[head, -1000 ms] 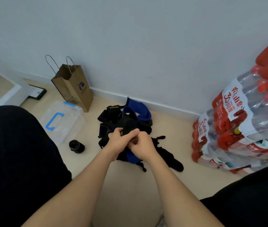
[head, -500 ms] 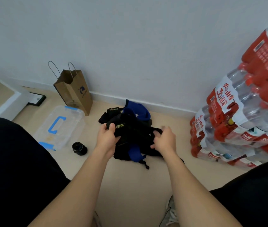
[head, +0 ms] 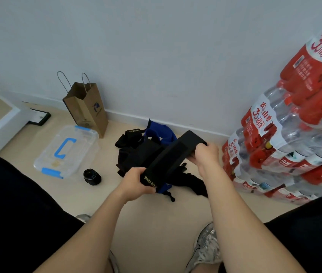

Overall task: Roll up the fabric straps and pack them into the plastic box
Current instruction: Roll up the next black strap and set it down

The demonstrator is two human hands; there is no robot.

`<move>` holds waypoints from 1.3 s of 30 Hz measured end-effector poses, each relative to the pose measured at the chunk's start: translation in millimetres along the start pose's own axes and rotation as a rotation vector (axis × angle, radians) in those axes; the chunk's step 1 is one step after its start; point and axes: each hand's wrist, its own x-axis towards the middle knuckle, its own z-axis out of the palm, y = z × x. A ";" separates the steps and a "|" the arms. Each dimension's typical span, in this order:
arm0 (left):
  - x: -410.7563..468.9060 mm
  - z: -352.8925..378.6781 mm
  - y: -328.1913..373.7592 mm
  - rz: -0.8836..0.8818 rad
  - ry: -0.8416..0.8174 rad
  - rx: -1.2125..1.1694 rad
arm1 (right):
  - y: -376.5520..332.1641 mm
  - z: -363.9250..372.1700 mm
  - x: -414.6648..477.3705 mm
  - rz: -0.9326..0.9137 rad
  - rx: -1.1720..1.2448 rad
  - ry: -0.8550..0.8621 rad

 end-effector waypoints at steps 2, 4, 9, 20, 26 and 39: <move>1.5 9.6 -7.9 0.012 0.043 0.125 | -2.1 -12.1 -0.6 -0.034 -0.505 0.066; 1.7 16.1 -15.9 0.022 0.067 0.193 | -1.2 -27.9 -4.1 -0.137 -1.086 0.041; 1.4 21.3 -15.4 0.072 -0.028 0.328 | 18.1 -32.9 -25.4 0.132 -1.901 -0.513; 15.6 33.4 -6.9 0.143 -0.055 0.237 | 90.3 0.3 -32.6 -0.278 -1.152 -0.747; 25.0 31.0 -13.9 0.069 -0.159 0.463 | 84.7 -0.5 -18.6 -0.294 -1.168 -0.731; 48.3 29.2 -19.5 0.075 -0.050 0.298 | 92.6 -11.7 -2.5 -0.384 -0.949 -0.398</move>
